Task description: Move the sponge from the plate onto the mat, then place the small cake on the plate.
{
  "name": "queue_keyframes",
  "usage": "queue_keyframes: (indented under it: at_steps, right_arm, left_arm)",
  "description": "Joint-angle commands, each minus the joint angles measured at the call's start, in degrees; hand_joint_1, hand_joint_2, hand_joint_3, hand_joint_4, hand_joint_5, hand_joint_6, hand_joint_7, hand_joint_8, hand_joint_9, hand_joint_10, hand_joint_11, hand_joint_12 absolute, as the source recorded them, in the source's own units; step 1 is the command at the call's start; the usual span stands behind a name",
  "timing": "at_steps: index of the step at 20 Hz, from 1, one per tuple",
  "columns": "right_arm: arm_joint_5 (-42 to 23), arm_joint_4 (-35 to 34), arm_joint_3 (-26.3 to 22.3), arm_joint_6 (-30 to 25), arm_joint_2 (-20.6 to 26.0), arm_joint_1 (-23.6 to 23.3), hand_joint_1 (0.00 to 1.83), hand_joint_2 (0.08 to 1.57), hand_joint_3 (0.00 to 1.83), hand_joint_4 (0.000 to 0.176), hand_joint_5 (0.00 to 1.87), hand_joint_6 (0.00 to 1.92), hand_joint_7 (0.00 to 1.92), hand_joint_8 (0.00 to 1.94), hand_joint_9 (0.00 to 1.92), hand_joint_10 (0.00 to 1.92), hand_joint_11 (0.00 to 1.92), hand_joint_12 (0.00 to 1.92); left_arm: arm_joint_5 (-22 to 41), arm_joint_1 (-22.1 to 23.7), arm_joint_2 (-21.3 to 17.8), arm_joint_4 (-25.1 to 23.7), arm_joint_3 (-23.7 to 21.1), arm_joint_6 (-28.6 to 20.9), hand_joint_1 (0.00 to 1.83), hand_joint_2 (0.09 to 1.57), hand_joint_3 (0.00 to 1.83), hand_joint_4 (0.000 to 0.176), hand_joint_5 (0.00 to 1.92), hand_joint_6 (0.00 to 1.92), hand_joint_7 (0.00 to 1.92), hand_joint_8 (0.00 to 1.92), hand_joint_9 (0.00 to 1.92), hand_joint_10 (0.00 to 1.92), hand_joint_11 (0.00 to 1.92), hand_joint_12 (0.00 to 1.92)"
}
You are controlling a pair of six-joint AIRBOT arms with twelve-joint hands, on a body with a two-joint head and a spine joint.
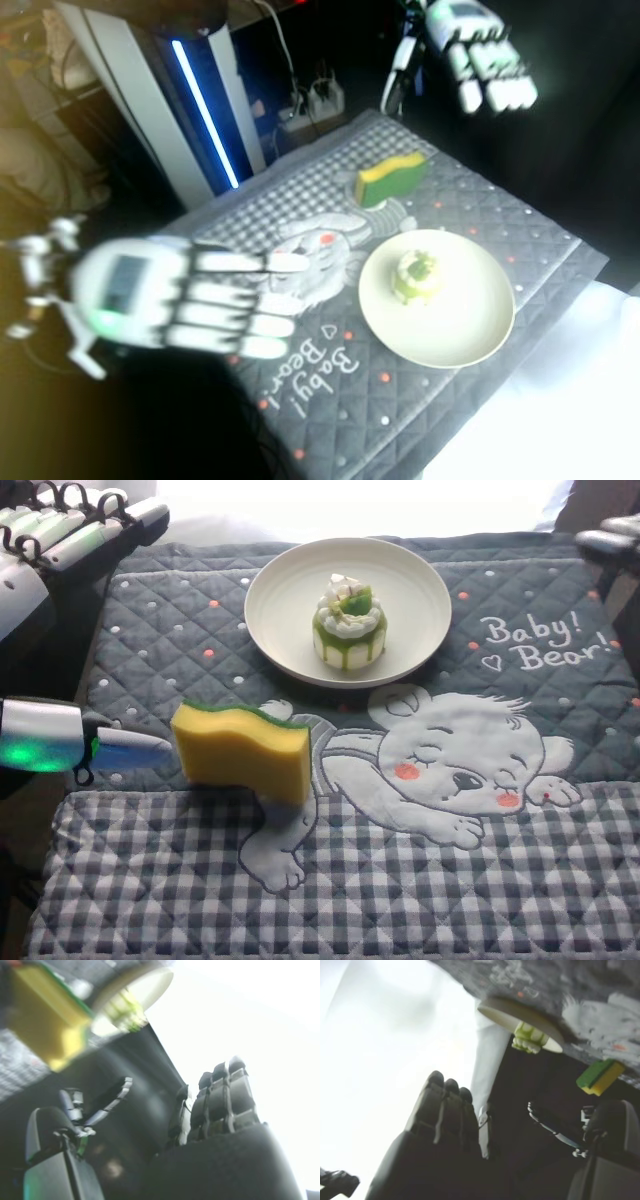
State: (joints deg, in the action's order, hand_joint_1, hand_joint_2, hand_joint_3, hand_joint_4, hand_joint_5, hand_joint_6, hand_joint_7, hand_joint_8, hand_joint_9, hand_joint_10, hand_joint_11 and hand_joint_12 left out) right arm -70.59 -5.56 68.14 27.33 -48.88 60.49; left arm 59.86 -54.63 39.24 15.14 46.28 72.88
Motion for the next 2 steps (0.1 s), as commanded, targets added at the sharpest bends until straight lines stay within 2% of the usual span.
queue_keyframes:
  at_steps: [1, 2]
  right_arm:
    - [-13.47, -4.57, -0.62, 0.14, 0.7, 1.53, 0.95, 0.81, 0.01, 0.174, 0.0, 0.0, 0.0, 0.0, 0.0, 0.0, 0.0, 0.0]
    - [-16.54, -6.91, -1.42, 0.14, 0.96, 4.08, 0.92, 0.82, 0.01, 0.176, 0.0, 0.0, 0.0, 0.0, 0.0, 0.0, 0.0, 0.0]
  left_arm:
    - [11.19, -0.07, 0.66, 0.3, -0.03, -1.11, 0.64, 0.76, 0.02, 0.128, 0.03, 0.0, 0.0, 0.0, 0.0, 0.0, 0.0, 0.0]
    - [13.43, -0.72, 1.2, 0.87, 0.17, -2.32, 0.62, 0.78, 0.03, 0.14, 0.01, 0.0, 0.0, 0.0, 0.0, 0.0, 0.0, 0.0]
